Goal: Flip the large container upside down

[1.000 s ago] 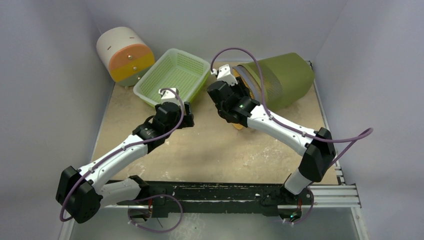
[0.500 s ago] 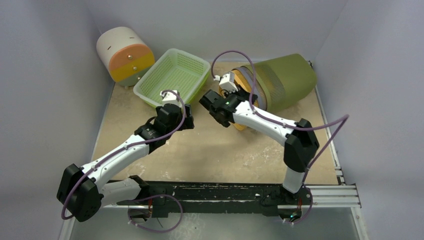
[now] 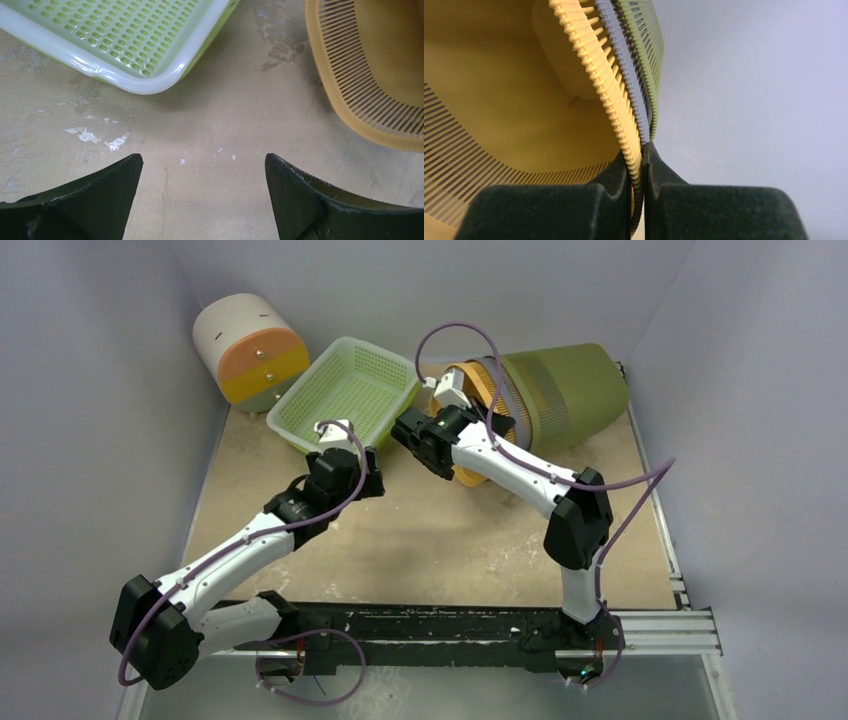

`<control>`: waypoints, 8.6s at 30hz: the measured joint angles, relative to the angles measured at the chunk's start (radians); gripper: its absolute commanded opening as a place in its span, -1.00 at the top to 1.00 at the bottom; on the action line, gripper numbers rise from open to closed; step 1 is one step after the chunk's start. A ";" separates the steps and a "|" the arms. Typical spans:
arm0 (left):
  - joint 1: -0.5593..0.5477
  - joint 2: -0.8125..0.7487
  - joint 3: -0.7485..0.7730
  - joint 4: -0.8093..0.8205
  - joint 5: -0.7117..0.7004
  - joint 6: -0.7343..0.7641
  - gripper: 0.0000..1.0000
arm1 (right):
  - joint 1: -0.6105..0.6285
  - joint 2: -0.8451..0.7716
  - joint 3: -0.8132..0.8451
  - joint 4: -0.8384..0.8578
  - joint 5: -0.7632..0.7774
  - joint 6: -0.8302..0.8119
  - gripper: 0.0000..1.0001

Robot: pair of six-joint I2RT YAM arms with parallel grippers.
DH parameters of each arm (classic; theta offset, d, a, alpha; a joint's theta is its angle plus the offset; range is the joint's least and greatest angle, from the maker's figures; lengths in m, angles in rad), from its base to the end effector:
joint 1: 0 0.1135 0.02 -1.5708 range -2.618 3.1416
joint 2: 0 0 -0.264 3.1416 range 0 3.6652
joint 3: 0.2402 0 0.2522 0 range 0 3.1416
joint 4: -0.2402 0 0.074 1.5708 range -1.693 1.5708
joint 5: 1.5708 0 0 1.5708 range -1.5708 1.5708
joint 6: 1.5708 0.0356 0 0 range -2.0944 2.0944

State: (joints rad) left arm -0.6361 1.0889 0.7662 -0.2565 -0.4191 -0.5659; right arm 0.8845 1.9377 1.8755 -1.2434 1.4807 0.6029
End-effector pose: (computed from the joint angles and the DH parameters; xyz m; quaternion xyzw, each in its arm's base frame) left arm 0.2002 -0.1298 0.2683 -0.0687 0.8633 -0.1122 0.4873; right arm 0.2702 0.2739 0.3301 -0.0144 0.7370 -0.4260 0.5245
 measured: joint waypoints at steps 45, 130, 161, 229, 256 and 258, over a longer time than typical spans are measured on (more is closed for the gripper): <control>0.000 -0.069 0.045 -0.089 -0.021 0.001 -0.79 | -0.292 -0.420 -0.151 1.056 -0.335 -1.104 1.00; 0.000 -0.169 0.649 -0.679 -0.423 0.163 -0.79 | 0.029 -0.615 -0.366 0.580 -0.858 -0.338 -0.72; 0.000 -0.220 0.825 -0.810 -0.459 0.155 -0.79 | 0.443 -0.382 -0.105 0.581 -1.056 -0.502 -0.41; 0.000 -0.214 0.980 -0.845 -0.420 0.137 -0.79 | 0.443 -0.484 -1.096 2.332 -1.030 0.077 1.00; 0.000 -0.222 0.787 -0.795 -0.370 0.114 -0.79 | 0.434 -0.507 -1.273 2.320 -1.003 0.402 1.00; 0.000 -0.219 0.788 -0.794 -0.369 0.114 -0.79 | 0.429 -0.489 -1.253 2.329 -1.014 0.398 1.00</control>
State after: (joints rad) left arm -0.6361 0.8703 1.5539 -1.0508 -0.7883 -0.4519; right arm 1.3132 1.4487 0.6224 1.0851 0.4671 1.0012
